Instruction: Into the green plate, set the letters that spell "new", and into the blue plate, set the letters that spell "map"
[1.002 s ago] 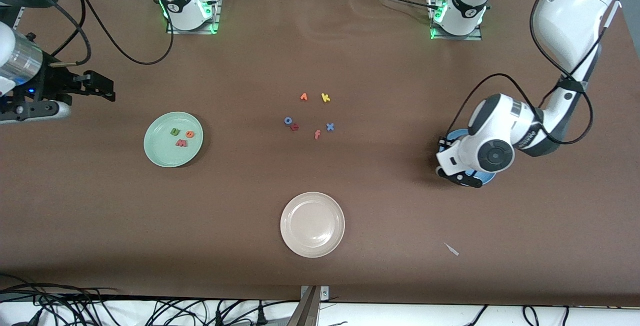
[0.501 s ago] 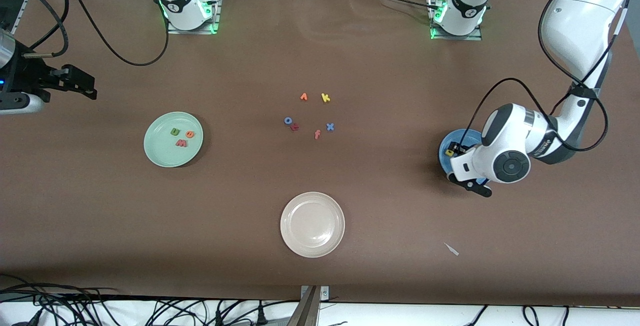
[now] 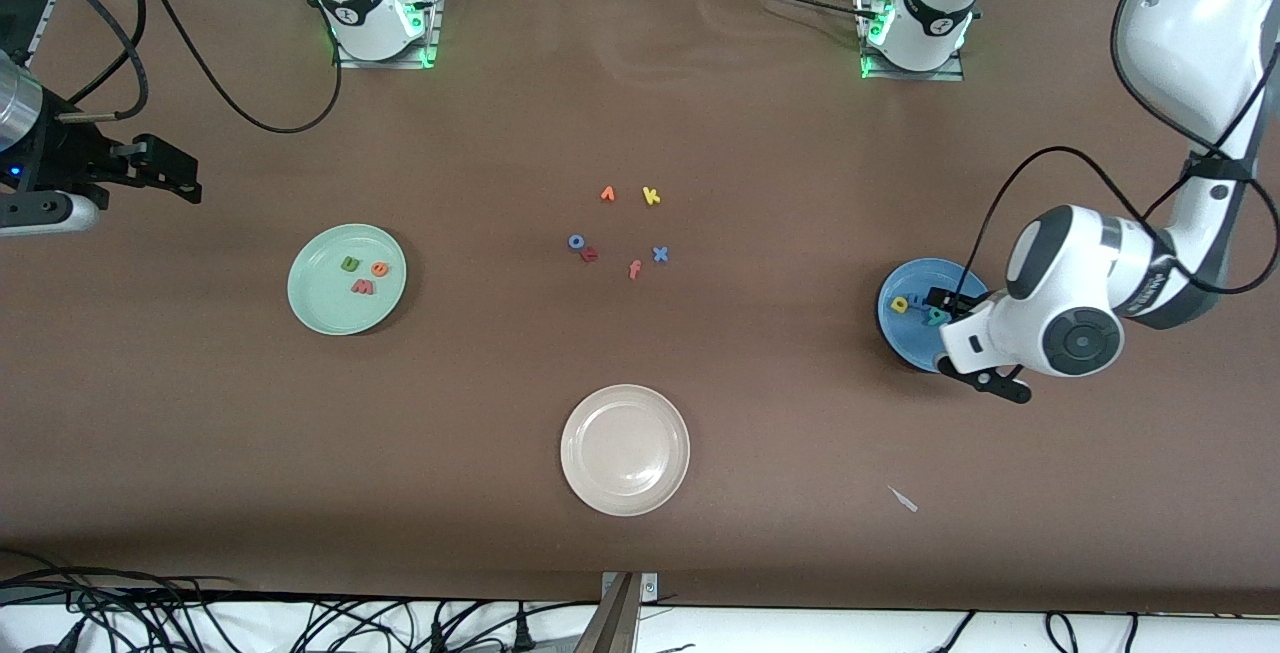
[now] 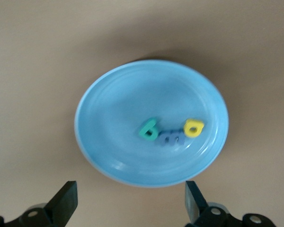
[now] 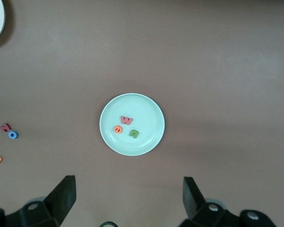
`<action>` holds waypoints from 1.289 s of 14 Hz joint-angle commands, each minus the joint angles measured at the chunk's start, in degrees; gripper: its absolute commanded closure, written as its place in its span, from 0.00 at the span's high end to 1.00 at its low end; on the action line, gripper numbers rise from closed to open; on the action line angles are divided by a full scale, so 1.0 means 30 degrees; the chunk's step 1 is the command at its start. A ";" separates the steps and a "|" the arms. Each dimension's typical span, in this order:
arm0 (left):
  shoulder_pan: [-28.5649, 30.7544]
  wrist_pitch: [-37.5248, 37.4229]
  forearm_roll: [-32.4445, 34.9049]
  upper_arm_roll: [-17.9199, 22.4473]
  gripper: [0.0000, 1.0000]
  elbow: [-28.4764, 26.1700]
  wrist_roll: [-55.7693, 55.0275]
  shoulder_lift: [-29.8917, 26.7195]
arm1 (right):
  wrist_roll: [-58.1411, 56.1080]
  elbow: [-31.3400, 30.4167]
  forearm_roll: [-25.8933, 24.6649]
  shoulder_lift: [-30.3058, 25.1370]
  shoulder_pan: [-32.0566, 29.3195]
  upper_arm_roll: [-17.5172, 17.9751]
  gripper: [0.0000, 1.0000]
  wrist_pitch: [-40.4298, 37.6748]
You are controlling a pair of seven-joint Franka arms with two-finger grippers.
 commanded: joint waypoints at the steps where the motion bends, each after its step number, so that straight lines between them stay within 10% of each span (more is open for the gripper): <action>1: 0.0397 -0.1943 -0.0639 -0.0145 1.00 0.1069 0.0369 -0.0753 | 0.0160 0.0726 -0.0149 0.0333 -0.0052 0.0044 1.00 -0.0232; 6: -0.0474 -0.2945 -0.2450 0.0581 1.00 0.1427 -0.1382 -0.3143 | 0.0160 0.0726 0.0085 0.0333 -0.0054 0.0043 1.00 0.0648; 11: -0.4258 -0.2830 -0.5763 0.5562 1.00 -0.0300 -0.2854 -0.7336 | 0.0160 0.0697 0.0086 0.0391 0.0006 0.0073 1.00 0.0648; 18: -0.4085 -0.3121 -0.6528 0.5948 1.00 -0.1415 -0.2765 -1.1912 | 0.0160 0.0697 0.0085 0.0626 -0.0023 0.0073 1.00 0.0648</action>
